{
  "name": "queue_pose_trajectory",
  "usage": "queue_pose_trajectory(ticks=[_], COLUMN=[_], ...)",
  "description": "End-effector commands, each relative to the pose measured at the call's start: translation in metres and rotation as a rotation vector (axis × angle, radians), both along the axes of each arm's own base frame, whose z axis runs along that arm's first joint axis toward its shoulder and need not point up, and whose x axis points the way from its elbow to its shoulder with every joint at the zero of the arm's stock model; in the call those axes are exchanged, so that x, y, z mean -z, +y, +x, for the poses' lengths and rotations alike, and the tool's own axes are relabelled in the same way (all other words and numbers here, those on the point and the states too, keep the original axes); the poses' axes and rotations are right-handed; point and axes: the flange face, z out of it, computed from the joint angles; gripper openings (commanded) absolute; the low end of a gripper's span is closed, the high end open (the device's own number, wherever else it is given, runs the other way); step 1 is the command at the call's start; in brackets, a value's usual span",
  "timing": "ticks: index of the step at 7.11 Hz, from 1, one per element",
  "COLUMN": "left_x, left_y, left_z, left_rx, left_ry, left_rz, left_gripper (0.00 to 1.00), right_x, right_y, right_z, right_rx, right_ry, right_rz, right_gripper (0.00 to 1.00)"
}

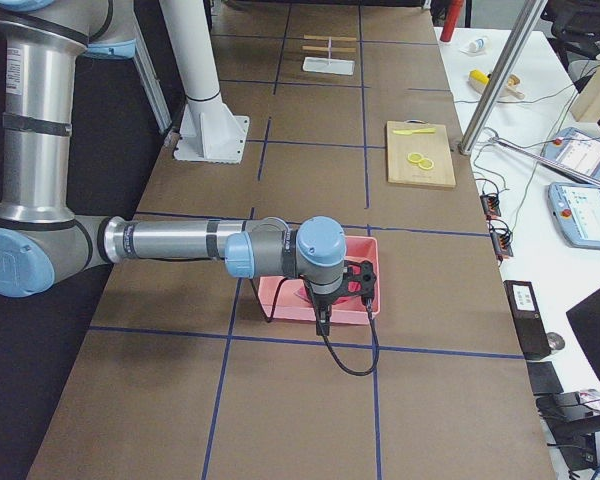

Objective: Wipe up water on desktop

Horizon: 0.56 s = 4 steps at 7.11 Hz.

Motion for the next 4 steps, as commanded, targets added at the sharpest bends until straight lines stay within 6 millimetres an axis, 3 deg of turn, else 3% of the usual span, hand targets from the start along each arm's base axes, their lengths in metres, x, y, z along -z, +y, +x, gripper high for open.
queue_pose_trajectory(ticks=[1, 4], left_x=[-0.0009, 0.0003], left_y=[-0.0017, -0.0039], left_z=[-0.0003, -0.0005], left_rx=[-0.001, -0.001], left_ry=[-0.003, -0.004], left_rz=[0.000, 0.003], left_gripper=[1.00, 1.00], right_x=[-0.0014, -0.0020], right_y=[0.0013, 0.0027], right_z=[0.0002, 0.0002], right_rx=[-0.001, -0.001], right_ry=[0.003, 0.003], right_rz=[-0.004, -0.005], right_gripper=[1.00, 1.00])
